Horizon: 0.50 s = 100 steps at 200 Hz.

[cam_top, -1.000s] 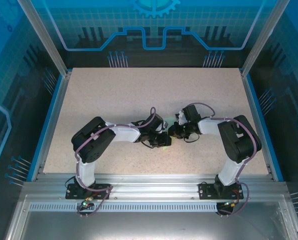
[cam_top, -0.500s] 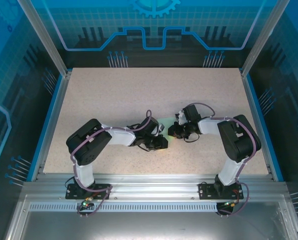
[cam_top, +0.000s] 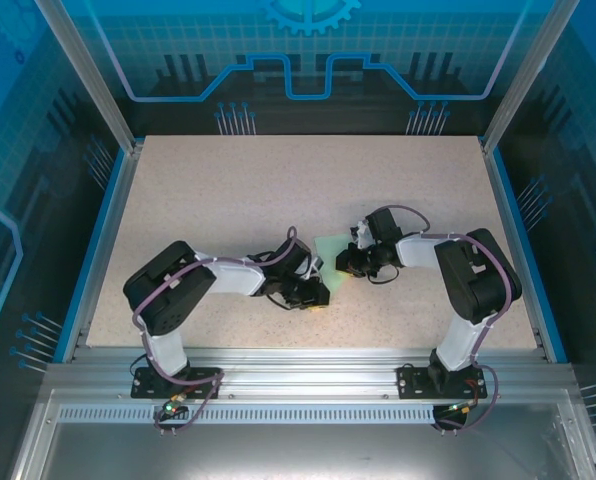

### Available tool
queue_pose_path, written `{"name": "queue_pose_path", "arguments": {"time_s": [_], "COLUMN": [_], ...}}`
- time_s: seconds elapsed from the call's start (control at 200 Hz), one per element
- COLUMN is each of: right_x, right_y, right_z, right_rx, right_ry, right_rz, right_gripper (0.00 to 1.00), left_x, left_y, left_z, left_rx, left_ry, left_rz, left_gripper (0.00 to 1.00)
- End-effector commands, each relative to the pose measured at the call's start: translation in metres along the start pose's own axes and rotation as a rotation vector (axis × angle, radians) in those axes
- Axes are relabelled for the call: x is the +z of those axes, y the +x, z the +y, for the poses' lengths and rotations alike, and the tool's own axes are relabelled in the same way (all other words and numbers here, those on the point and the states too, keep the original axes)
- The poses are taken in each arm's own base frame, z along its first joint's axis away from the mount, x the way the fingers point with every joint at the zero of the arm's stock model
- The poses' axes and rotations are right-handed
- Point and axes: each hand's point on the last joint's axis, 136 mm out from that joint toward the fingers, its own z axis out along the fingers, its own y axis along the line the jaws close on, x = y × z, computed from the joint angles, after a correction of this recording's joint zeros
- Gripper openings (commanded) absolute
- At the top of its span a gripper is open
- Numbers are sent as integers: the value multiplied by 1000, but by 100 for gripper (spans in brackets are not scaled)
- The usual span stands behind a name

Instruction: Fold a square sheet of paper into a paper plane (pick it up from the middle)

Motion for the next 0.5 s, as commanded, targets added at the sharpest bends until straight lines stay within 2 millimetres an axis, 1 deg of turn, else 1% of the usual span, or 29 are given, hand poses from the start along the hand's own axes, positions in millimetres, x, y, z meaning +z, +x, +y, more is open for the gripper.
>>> {"name": "queue_pose_path", "arguments": {"time_s": [0.0, 0.1, 0.175, 0.255, 0.325, 0.41, 0.495], "right_x": [6, -5, -21, -41, -57, -71, -77], "right_y": [6, 0, -5, -11, -14, -16, -12], "right_z": [-17, 5, 19, 30, 29, 19, 5], "right_rx": [21, -22, -60, -97, -107, -90, -51], "right_ry": [59, 10, 8, 22, 57, 86, 93], "right_rz": [29, 8, -30, -80, -125, -164, -179], "right_gripper": [15, 17, 20, 24, 27, 31, 34], "left_x": [-13, -29, -40, -48, -52, -49, -40], "left_y": [26, 5, -15, -34, -50, -65, -73], "left_z": [14, -6, -24, -38, -46, -54, -49], "left_rx": [-38, 0, 37, 63, 78, 98, 98], "left_ry": [-78, -70, -62, -63, -75, -82, -119], "left_rz": [67, -25, -96, -157, -202, -215, -201], "left_gripper": [22, 22, 22, 21, 20, 19, 17]}}
